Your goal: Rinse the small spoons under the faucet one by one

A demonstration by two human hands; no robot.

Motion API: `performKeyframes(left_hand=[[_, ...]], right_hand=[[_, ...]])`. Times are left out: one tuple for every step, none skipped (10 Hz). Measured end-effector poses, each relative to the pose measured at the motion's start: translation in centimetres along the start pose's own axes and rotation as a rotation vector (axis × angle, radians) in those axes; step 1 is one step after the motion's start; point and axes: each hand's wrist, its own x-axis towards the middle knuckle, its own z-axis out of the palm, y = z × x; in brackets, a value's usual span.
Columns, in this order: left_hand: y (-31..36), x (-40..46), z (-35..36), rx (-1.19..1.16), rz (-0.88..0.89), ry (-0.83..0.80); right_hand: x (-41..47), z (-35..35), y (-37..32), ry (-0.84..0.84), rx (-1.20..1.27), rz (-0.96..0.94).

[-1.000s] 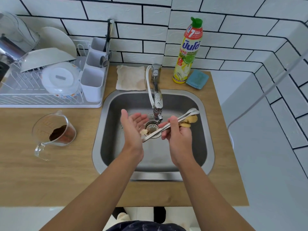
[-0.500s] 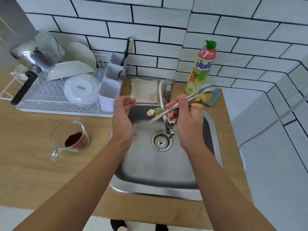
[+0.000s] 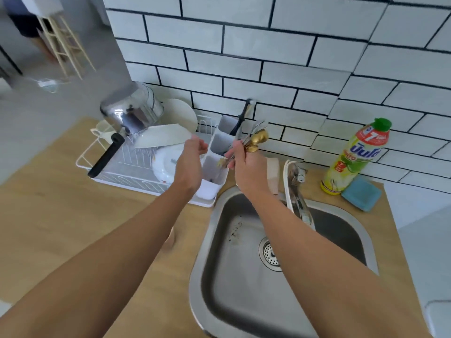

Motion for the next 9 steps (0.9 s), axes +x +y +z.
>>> performKeyframes(left_hand=[[-1.3,1.5,0.4,0.058,-0.035,-0.033],[-2.3,2.3,0.7,0.106,-0.058,-0.057],[-3.1,2.7,0.7,0.144,-0.001,-0.055],[-3.8,2.7,0.5,0.189,0.066,-0.075],[-3.9,2.5,0.4,0.218,0.078,-0.097],[-3.6,2.3,0.4,0.246,0.088,-0.127],[-3.3,2.1,0.2,0.292,0.097,-0.148],[-2.6,1.2,0.3,0.323,0.123,-0.155],[-2.3,0.3,0.3,0.297,0.142,-0.124]], right_hand=[[1.1,1.4,2.1,-0.054,-0.031,0.053],[1.1,2.2,4.1,-0.129,-0.087,0.138],[0.8,2.4,5.6,-0.128,-0.117,0.125],[0.0,2.7,6.1,-0.079,-0.036,0.175],[-0.4,3.4,6.4,-0.096,-0.038,0.228],[-0.2,3.4,6.3,-0.171,-0.055,0.249],[-0.1,2.7,6.2,-0.252,-0.081,0.253],[-0.8,1.4,5.6,-0.239,-0.005,0.265],[-1.1,-0.6,4.2,-0.08,0.142,0.31]])
